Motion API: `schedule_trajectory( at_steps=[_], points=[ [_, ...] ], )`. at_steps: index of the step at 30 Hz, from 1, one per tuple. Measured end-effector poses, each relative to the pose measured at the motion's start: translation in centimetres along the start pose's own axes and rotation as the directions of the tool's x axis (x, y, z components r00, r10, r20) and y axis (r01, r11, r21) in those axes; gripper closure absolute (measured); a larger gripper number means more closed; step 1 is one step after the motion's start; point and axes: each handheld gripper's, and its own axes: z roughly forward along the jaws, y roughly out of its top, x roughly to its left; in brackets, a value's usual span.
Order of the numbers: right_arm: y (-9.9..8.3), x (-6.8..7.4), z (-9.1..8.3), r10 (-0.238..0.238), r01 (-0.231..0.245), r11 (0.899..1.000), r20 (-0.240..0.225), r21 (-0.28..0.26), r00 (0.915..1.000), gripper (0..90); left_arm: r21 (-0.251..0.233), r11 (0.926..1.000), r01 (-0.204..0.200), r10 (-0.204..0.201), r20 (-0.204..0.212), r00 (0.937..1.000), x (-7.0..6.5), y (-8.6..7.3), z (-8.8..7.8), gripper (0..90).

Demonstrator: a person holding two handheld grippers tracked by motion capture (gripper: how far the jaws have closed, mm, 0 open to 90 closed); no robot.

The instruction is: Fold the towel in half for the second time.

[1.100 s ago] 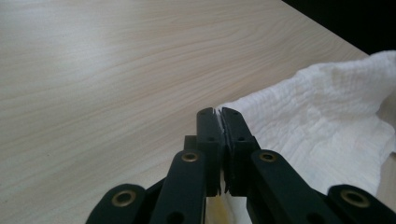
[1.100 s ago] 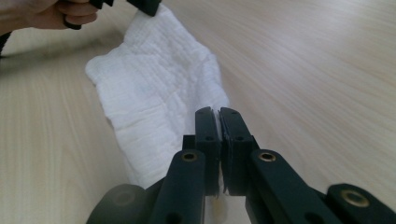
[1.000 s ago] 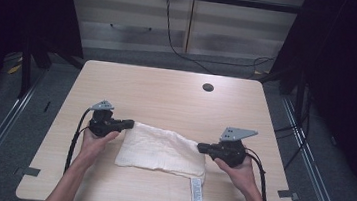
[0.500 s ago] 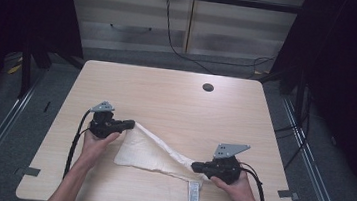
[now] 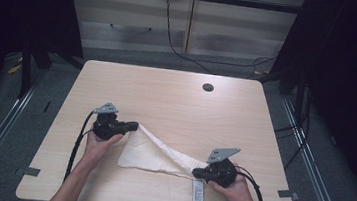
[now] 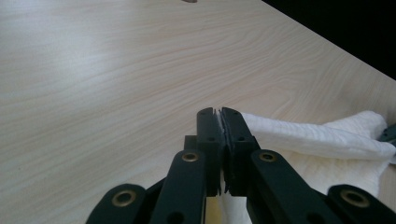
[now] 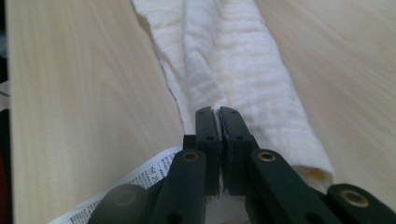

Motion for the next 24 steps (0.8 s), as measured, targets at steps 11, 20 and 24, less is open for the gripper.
schedule_trajectory(
  at_steps=[11,20,24],
  points=[
    [-0.2,-1.6,-0.3,0.073,-0.072,0.997,0.054,-0.015,0.9959,87.4,0.021,0.9871,-0.159,0.158,0.036,0.9868,-2.8,1.2,-0.4,87.0],
    [-0.3,-1.7,-0.4,0.095,-0.094,0.995,0.049,-0.023,0.9943,87.4,0.024,0.9758,-0.217,0.214,0.113,0.9703,-4.6,-0.7,-3.1,86.9],
    [-0.4,-1.7,-0.3,0.115,-0.114,0.993,0.046,-0.032,0.9923,87.4,0.063,0.9682,-0.242,0.233,0.124,0.9646,-5.0,-1.9,-3.7,86.9]
  ],
)
